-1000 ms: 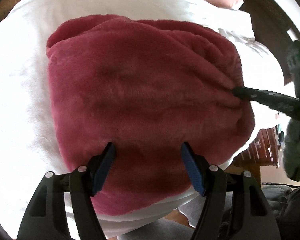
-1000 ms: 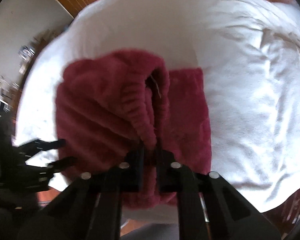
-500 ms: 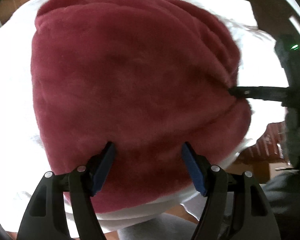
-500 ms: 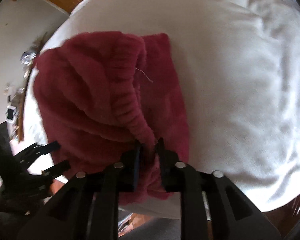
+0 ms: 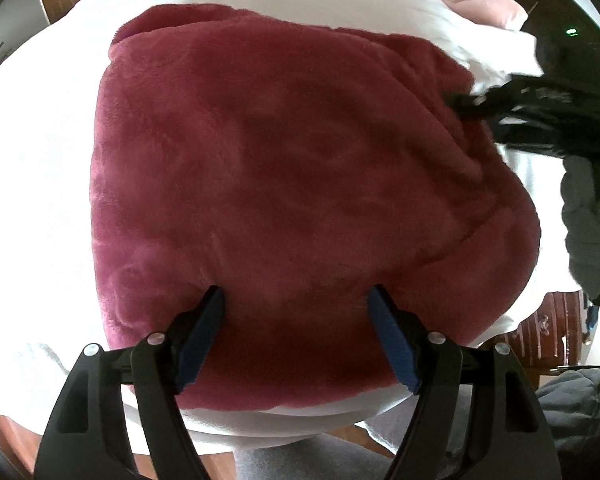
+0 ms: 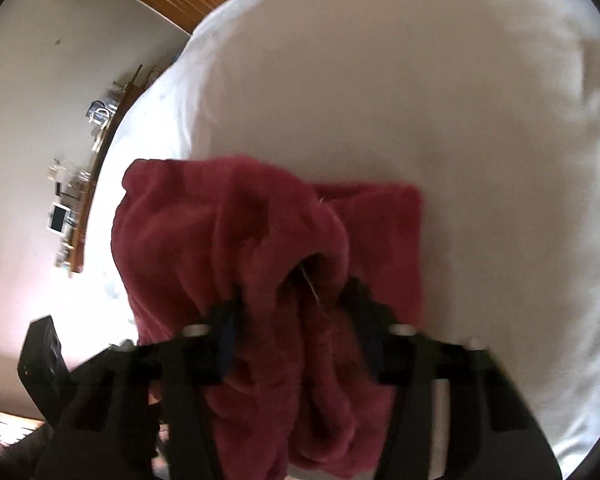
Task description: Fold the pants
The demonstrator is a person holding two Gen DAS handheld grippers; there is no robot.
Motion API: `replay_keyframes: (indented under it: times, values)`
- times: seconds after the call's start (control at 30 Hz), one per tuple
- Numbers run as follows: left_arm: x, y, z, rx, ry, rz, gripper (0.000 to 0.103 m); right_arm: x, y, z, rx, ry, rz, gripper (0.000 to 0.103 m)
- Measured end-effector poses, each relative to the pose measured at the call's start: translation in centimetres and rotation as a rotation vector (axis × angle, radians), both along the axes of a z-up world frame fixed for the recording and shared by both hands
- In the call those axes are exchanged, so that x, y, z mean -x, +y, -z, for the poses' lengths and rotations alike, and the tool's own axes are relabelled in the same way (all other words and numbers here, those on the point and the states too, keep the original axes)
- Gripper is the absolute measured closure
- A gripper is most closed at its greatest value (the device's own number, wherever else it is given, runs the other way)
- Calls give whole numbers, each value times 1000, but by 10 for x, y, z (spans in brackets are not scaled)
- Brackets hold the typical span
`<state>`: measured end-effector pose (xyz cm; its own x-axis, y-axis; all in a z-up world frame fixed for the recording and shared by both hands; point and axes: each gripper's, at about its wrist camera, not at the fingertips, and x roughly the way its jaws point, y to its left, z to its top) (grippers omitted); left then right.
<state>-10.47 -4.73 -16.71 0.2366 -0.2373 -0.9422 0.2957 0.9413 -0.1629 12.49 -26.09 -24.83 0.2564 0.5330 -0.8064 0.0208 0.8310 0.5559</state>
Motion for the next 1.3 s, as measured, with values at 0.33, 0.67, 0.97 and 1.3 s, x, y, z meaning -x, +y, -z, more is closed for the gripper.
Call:
replay_keyframes:
  times: [0.33,0.67,0.97,1.3]
  values:
    - [9,-12,-11,72,-3,35,29,35,-59,-52,33,6,147,89]
    - [11,-34,16,13,25,118,24,40,-41,-25,203,18,138,67]
    - [3,18,-19,63,-59,-10,24,69,-16,-112,277,-212,2,60]
    - [7,27,24,28,-9,89,24,99,10,-8,307,19,-173,71]
